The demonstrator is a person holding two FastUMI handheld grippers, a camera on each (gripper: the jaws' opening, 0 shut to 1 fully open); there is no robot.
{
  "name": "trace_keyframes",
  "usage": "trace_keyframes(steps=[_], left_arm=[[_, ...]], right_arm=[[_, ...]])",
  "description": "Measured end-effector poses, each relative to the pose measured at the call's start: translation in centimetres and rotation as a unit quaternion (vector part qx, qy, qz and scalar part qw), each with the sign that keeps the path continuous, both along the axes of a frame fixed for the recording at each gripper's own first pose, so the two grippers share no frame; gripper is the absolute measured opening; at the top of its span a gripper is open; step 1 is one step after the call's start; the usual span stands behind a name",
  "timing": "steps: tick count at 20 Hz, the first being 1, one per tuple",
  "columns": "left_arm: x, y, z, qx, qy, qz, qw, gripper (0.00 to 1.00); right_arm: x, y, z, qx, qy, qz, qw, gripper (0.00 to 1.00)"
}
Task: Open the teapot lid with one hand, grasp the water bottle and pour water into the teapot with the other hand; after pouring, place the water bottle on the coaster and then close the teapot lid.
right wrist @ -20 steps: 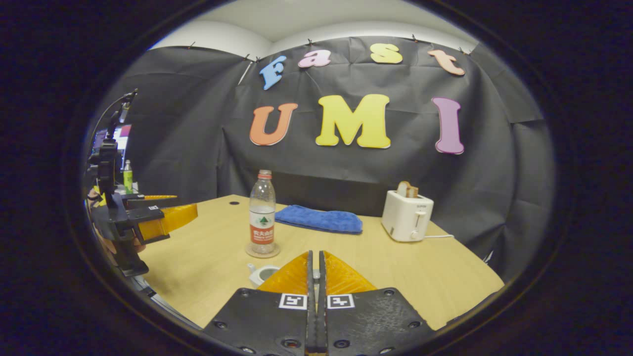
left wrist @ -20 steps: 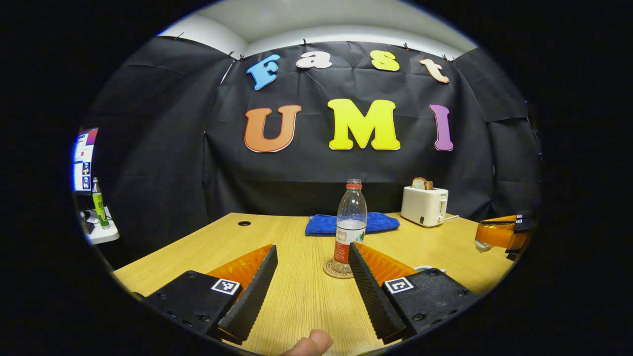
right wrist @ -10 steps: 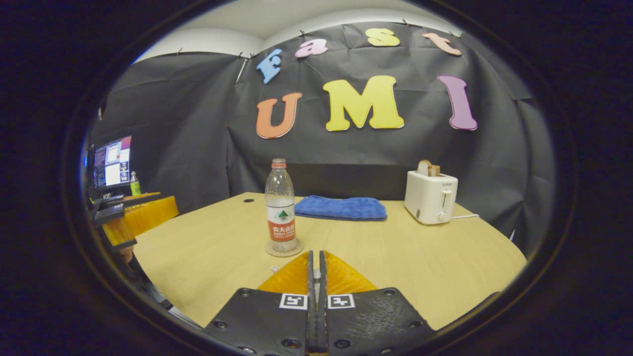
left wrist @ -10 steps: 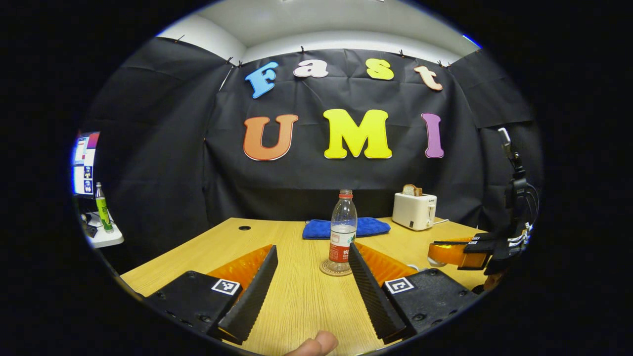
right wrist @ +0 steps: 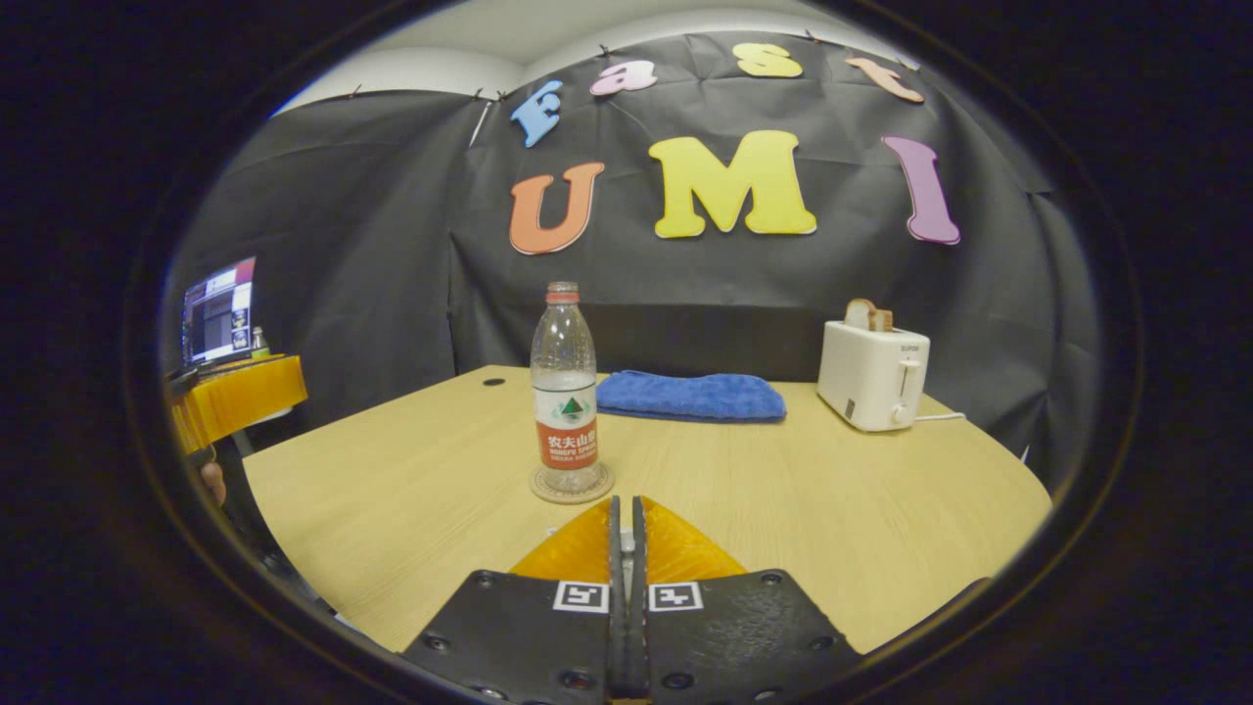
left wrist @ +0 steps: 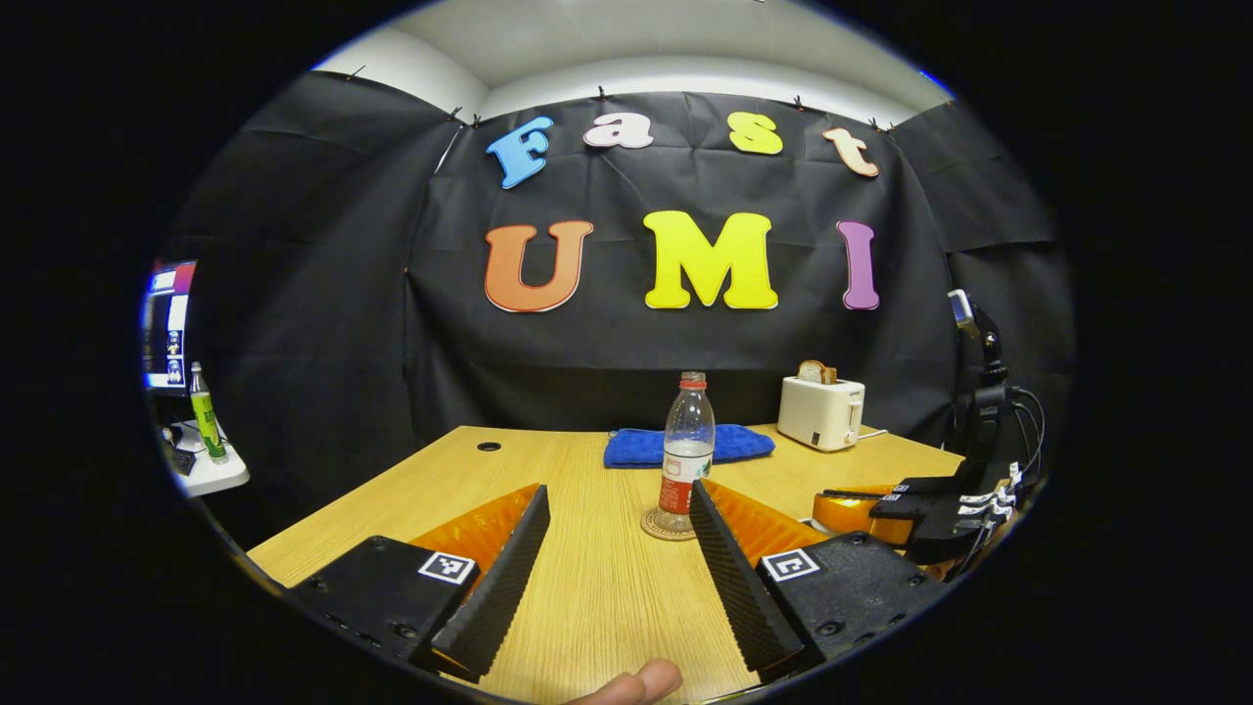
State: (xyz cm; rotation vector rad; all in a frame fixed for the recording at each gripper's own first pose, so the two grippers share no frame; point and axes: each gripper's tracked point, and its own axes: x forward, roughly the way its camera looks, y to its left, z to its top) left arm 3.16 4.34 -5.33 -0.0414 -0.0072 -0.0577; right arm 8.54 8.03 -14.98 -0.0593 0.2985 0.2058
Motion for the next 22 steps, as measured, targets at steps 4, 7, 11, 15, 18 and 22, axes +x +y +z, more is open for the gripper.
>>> trace_keyframes(steps=[4,7,11,15,18,22], left_arm=[[0.2,0.8,-0.4,-0.003,0.007,0.003,1.000,0.90],[0.4,1.0,-0.6,-0.011,0.012,0.002,1.000,0.90],[0.3,1.3,-0.6,-0.015,0.012,0.003,1.000,0.91],[0.2,0.9,-0.4,-0.011,0.012,-0.002,1.000,0.91],[-0.1,0.6,-0.3,-0.008,0.012,-0.006,1.000,0.90],[-0.6,0.3,0.3,-0.009,0.014,-0.009,1.000,0.91]], right_arm=[[1.3,0.8,-0.6,-0.001,0.005,0.006,1.000,0.02],[1.6,0.7,-0.7,-0.003,0.006,0.001,1.000,0.03],[1.9,0.8,-0.9,0.000,0.009,0.001,1.000,0.02],[1.5,0.4,0.0,-0.004,-0.005,-0.002,1.000,0.06],[0.7,-0.3,0.9,-0.002,-0.013,-0.007,1.000,0.12],[-0.9,-1.6,3.0,0.009,-0.031,-0.017,0.999,0.36]])
